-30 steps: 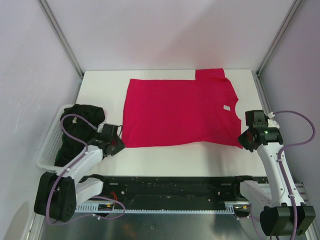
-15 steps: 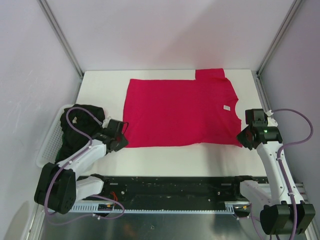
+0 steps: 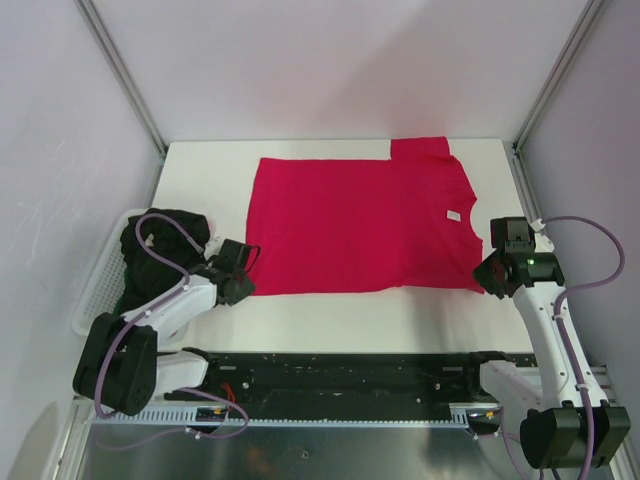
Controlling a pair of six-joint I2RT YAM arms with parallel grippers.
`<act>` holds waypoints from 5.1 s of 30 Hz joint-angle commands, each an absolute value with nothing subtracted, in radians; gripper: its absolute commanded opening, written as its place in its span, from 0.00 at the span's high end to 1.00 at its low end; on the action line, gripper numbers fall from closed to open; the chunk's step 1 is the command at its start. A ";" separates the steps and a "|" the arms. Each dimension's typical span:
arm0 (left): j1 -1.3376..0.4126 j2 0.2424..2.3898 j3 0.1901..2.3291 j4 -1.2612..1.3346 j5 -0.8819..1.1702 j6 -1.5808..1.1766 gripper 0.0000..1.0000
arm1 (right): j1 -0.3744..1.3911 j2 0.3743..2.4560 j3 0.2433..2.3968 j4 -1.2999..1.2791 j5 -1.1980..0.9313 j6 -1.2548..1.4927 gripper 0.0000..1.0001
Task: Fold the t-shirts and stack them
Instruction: Fold the flattened tshirt in 1/3 of the way
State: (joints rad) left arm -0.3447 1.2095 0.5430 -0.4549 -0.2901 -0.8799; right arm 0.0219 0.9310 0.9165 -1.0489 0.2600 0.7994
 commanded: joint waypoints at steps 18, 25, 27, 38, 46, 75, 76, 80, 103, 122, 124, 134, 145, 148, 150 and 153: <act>-0.356 1.112 0.700 -0.464 -0.362 -0.784 1.00 | 0.064 0.961 1.069 -0.930 0.232 0.659 1.00; -0.355 1.336 0.919 -0.462 -0.406 -0.716 1.00 | 0.152 1.208 1.154 -0.742 0.309 0.598 1.00; -0.355 1.428 0.988 -0.461 -0.411 -0.712 1.00 | 0.169 1.300 1.193 -0.685 0.331 0.580 1.00; -0.311 1.682 1.221 -0.459 -0.395 -0.692 1.00 | 0.176 1.612 1.374 -0.500 0.425 0.482 1.00; -0.265 1.677 1.235 -0.452 -0.397 -0.677 1.00 | 0.140 1.633 1.393 -0.448 0.437 0.460 1.00; -0.217 1.768 1.316 -0.438 -0.348 -0.652 1.00 | 0.073 1.627 1.392 -0.353 0.426 0.484 1.00; -0.216 1.776 1.321 -0.438 -0.346 -0.651 1.00 | 0.071 1.631 1.392 -0.351 0.425 0.485 1.00; -0.214 1.807 1.343 -0.436 -0.338 -0.642 1.00 | 0.071 1.655 1.392 -0.343 0.422 0.487 1.00; -0.195 1.631 1.178 -0.408 -0.276 -0.652 0.35 | 0.051 1.713 1.493 -0.568 0.349 0.540 0.41; -0.193 1.523 0.922 -0.355 -0.188 -0.739 0.62 | -0.117 1.494 1.037 -0.552 0.266 0.657 0.62; -0.192 1.523 0.918 -0.353 -0.187 -0.741 0.62 | -0.121 1.505 1.031 -0.534 0.251 0.662 0.62; -0.176 1.517 0.914 -0.348 -0.176 -0.738 0.62 | -0.126 1.593 1.022 -0.499 0.242 0.676 0.62; -0.165 1.528 0.912 -0.343 -0.165 -0.744 0.61 | -0.126 1.664 1.015 -0.481 0.279 0.656 0.60; -0.162 1.534 0.911 -0.341 -0.164 -0.747 0.61 | -0.127 1.681 1.015 -0.474 0.284 0.649 0.59; -0.159 1.538 0.911 -0.340 -0.162 -0.748 0.61 | -0.127 1.689 1.015 -0.467 0.284 0.647 0.57; -0.156 1.543 0.907 -0.337 -0.161 -0.753 0.60 | -0.127 1.698 1.015 -0.460 0.285 0.643 0.55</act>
